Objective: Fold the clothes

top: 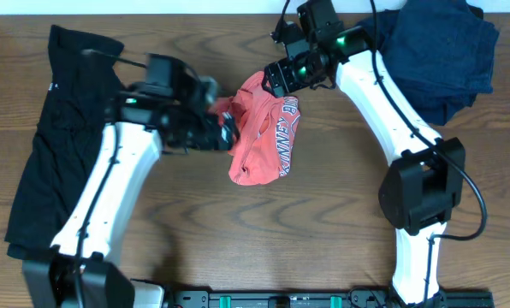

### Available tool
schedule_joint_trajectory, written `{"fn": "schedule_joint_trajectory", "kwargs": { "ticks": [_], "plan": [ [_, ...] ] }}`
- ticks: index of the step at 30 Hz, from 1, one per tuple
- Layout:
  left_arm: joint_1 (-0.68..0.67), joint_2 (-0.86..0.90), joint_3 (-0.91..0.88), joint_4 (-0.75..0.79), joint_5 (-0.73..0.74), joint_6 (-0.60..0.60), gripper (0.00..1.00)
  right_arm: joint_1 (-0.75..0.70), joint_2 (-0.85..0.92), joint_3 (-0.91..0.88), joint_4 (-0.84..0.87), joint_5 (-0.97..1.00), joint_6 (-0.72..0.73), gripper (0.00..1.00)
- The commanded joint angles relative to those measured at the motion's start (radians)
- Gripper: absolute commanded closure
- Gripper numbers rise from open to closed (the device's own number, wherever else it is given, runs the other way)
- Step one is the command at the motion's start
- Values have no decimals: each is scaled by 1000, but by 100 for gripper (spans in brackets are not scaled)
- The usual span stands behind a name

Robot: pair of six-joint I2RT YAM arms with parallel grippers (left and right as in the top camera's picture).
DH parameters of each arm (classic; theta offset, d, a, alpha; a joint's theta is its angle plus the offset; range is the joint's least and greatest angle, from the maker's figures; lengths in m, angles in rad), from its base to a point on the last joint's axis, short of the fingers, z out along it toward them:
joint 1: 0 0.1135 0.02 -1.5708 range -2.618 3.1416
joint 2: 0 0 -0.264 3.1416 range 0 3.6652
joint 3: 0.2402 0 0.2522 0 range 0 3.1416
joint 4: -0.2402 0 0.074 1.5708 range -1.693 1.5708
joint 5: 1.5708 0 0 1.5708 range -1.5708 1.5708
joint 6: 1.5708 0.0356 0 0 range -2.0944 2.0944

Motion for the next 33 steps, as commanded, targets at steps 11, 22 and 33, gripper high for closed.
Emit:
{"fn": "schedule_joint_trajectory", "kwargs": {
  "ticks": [11, 22, 33],
  "plan": [
    [-100, 228, -14, -93, -2, 410, 2, 6, 62, 3, -7, -4, -65, 46],
    [-154, 339, -16, -23, -2, 453, 2, 25, 62, 3, 1, -4, -66, 53],
    [-167, 399, -16, 6, -6, 447, 94, 31, 62, 3, 28, 4, -66, 58]
  ]
}}
